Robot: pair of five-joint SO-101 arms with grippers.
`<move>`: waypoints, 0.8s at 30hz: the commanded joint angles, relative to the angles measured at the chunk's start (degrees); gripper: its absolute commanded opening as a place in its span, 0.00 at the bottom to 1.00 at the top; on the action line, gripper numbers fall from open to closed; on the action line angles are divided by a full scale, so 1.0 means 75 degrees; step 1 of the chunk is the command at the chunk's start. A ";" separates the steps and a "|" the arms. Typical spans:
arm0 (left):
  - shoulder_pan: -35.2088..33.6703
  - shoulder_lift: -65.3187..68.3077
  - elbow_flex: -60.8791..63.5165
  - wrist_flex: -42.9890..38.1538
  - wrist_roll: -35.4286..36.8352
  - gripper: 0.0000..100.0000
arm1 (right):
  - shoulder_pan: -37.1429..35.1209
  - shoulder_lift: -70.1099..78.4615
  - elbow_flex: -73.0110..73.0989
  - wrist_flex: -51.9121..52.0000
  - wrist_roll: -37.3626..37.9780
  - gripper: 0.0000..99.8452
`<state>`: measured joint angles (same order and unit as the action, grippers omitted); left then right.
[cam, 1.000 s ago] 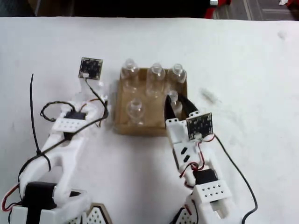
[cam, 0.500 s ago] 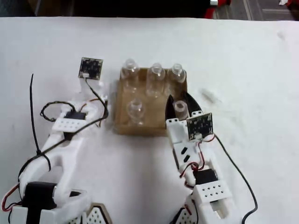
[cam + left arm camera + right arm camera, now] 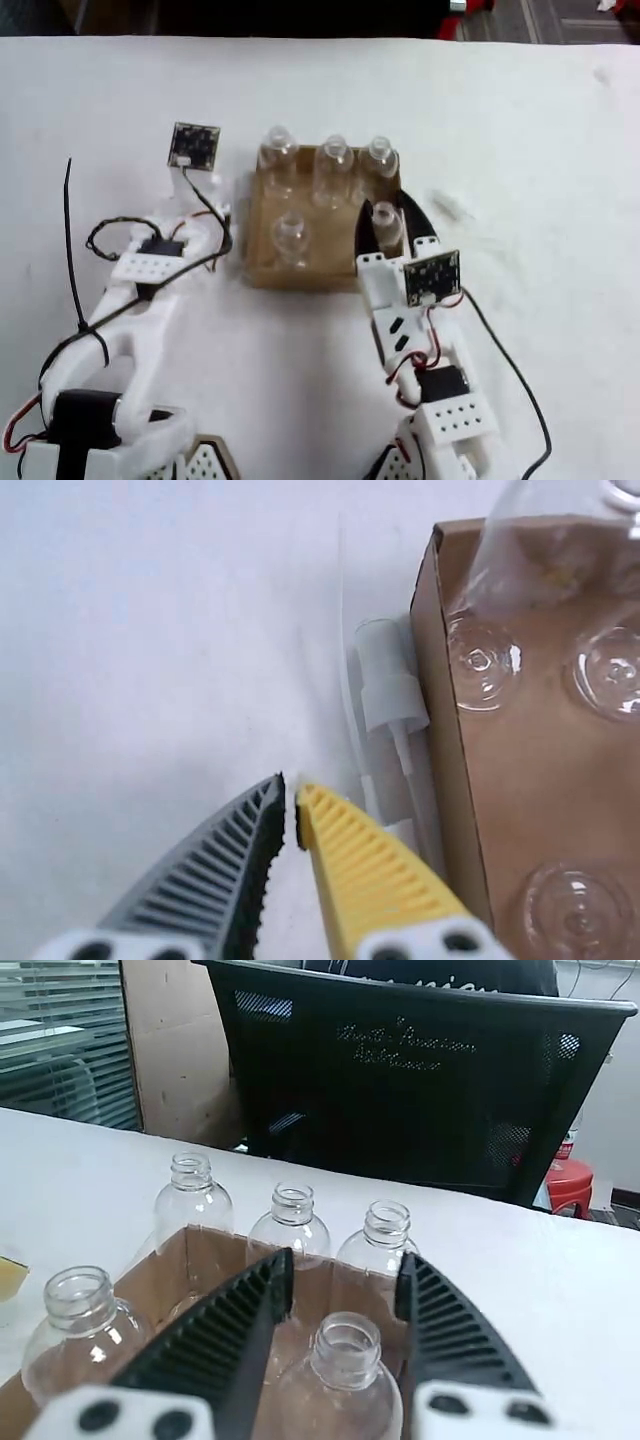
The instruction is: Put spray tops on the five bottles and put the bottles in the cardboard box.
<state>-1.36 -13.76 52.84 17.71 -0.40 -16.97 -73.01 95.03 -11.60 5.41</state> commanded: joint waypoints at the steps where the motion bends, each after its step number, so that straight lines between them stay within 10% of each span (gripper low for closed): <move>1: 0.0088 -0.0029 -0.0035 -0.0246 -0.0094 0.02 | 0.0053 -0.1635 -0.0352 0.2081 -0.0012 0.22; 24: 0.0041 -0.0029 -0.0035 -0.0234 -0.0082 0.02 | 0.0498 -0.4050 -0.3716 0.7250 -0.0082 0.22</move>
<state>-1.36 -13.76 52.84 17.19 -0.40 -14.24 -102.99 77.19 33.32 5.32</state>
